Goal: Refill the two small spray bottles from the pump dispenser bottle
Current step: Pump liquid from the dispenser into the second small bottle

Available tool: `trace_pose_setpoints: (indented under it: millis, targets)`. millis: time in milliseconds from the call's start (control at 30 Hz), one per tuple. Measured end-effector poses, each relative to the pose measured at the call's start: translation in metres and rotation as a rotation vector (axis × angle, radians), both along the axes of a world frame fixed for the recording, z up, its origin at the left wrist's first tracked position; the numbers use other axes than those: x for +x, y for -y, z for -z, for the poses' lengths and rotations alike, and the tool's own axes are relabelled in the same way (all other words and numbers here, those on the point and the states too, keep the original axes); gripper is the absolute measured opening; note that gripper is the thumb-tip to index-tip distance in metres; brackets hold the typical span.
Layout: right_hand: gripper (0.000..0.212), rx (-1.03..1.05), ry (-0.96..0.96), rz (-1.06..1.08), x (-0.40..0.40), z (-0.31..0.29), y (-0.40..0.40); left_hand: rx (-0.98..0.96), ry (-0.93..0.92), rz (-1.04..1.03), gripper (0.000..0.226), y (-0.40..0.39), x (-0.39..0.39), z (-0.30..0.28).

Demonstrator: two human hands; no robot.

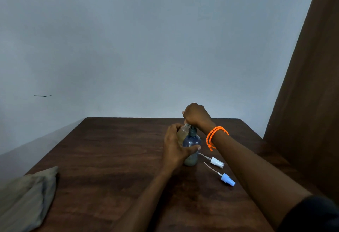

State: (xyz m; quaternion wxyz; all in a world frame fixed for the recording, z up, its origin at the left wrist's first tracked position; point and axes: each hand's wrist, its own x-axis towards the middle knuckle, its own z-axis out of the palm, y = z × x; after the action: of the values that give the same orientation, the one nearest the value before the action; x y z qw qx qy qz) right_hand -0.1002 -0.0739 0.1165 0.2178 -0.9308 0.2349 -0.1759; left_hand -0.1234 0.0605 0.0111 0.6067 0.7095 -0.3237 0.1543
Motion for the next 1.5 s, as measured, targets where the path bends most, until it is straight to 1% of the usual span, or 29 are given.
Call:
trace_pose_setpoints:
  millis: [133,300,500,700,900,1133,1300,1500]
  targets:
    - [0.025,-0.02,0.013,0.003,-0.003,0.009,-0.003,-0.012,-0.006,0.003,0.07,-0.001,0.001,0.0]
    - [0.021,-0.002,-0.009,0.019,-0.001,-0.005,-0.002,-0.003,0.022,0.004,0.072,-0.001,-0.001,-0.002]
    - [0.02,-0.032,-0.003,0.026,-0.003,0.008,-0.006,-0.03,-0.013,0.018,0.069,-0.002,-0.002,-0.001]
    - [0.02,-0.006,-0.021,0.01,0.0,-0.003,-0.001,-0.013,0.004,0.004,0.069,-0.002,-0.003,-0.002]
    - [0.022,-0.033,0.006,0.014,-0.002,0.007,-0.004,-0.023,-0.013,0.005,0.069,-0.002,-0.002,-0.001]
    - [0.021,-0.031,-0.024,0.008,0.0,-0.002,0.0,-0.017,0.008,0.009,0.07,-0.001,-0.001,-0.002]
    - [0.024,-0.044,0.019,0.007,-0.001,0.009,-0.003,-0.045,-0.015,0.006,0.07,0.0,0.001,0.0]
    - [0.019,-0.02,-0.021,0.011,0.002,-0.004,0.0,-0.02,0.013,0.009,0.07,-0.001,0.001,-0.002]
